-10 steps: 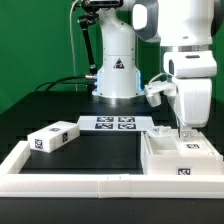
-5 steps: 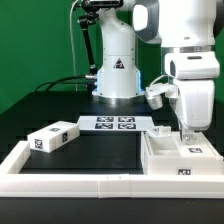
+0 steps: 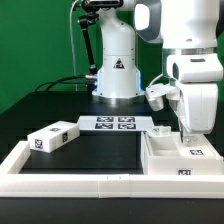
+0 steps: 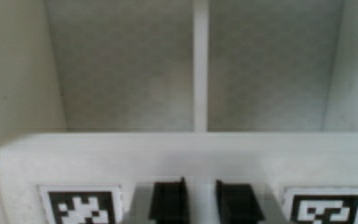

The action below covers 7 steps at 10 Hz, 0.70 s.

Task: Assemble cabinet

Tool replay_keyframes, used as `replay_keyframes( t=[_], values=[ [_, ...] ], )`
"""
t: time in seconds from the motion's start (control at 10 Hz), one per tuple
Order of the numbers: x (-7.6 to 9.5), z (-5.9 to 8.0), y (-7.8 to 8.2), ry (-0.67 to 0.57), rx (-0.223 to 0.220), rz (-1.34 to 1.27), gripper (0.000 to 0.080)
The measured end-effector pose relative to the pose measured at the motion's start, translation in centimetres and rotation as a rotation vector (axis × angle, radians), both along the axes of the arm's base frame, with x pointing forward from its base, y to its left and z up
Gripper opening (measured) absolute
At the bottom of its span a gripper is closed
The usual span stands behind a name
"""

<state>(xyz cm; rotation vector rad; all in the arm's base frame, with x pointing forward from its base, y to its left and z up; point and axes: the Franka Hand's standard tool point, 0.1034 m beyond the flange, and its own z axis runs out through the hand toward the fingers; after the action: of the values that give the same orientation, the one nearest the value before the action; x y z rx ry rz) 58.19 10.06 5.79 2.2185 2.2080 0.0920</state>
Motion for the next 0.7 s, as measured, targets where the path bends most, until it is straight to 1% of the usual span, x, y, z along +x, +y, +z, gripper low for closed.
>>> replay_keyframes(
  t=[0.1,0.2,0.4,0.5,0.6,0.7],
  values=[
    [0.0,0.0,0.0,-0.001,0.000,0.000,0.0096],
    [0.0,0.0,0.0,-0.001,0.000,0.001,0.0286],
    [0.2,0.1,0.2,-0.011,0.002,0.006,0.0560],
    [-0.1,0.0,0.6,-0.016,-0.002,0.023,0.0560],
    [-1.0,0.5,0.8,-0.017,-0.005,0.017,0.0739],
    [-2.5,1.4,0.9,-0.027,-0.010,0.029,0.0781]
  ],
)
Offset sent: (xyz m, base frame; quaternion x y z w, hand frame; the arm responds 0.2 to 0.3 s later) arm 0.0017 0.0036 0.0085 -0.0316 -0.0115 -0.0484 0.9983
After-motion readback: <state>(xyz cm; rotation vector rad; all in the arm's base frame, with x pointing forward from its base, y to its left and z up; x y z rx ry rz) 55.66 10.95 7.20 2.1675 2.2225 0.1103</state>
